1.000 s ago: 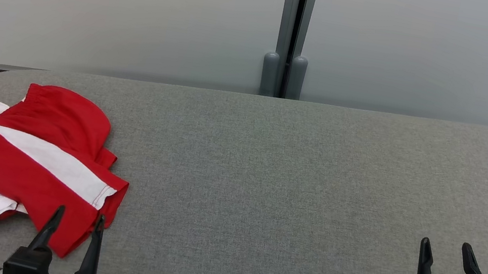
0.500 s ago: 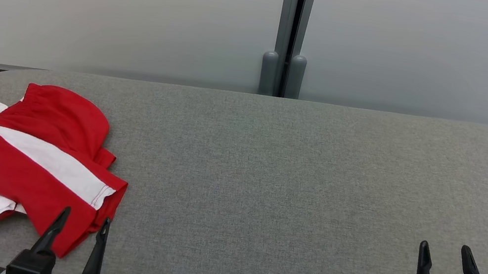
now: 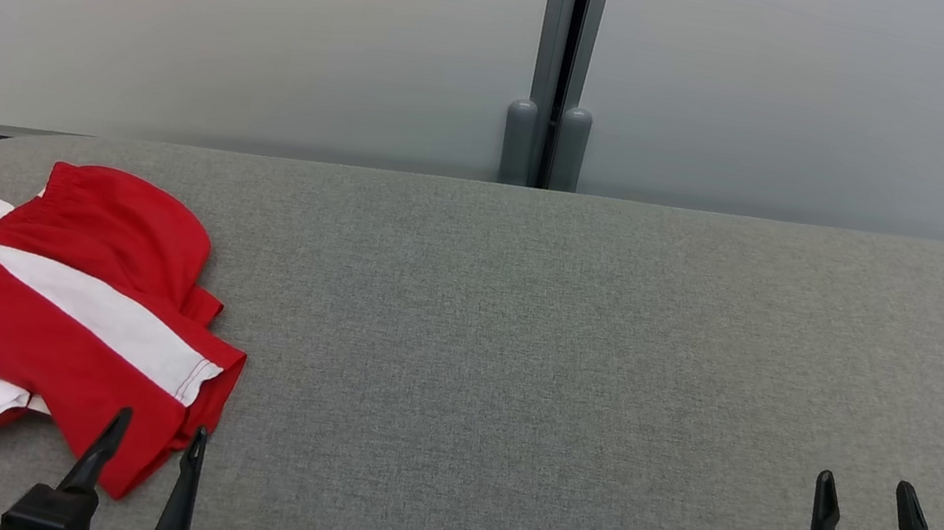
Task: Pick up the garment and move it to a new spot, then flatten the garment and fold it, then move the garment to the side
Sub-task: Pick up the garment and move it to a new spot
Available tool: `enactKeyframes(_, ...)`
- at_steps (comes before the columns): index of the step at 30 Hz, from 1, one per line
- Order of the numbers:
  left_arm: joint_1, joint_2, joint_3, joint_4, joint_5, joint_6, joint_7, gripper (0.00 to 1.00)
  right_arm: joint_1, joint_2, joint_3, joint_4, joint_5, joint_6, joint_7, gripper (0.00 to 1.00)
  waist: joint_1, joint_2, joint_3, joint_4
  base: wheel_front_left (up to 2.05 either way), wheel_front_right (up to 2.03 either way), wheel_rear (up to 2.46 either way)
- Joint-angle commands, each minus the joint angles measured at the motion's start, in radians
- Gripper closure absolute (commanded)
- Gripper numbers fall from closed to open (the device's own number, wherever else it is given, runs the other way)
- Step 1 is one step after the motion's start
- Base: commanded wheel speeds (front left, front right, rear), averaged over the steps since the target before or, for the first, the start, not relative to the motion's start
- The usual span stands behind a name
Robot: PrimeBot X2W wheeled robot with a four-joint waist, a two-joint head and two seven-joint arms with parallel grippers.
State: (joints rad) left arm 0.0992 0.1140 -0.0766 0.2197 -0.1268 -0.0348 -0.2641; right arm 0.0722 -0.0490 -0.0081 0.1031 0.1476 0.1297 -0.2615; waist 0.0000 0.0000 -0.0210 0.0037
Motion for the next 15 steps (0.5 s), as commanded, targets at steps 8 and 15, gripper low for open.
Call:
enactKeyframes(8,-0.026,-0.001,0.005,0.009,-0.001,-0.013,-0.001,0.00,0.012,-0.003,-0.006,-0.016,0.001,0.002,-0.005,0.00,0.0000,0.0000,-0.003,0.053,0.00,0.00,0.00)
enactKeyframes(15,-0.020,0.012,0.022,0.022,-0.006,-0.023,-0.001,0.00,0.026,-0.003,0.015,-0.022,0.020,0.002,-0.005,0.00,0.0000,0.0000,-0.023,0.210,0.00,0.00,0.00)
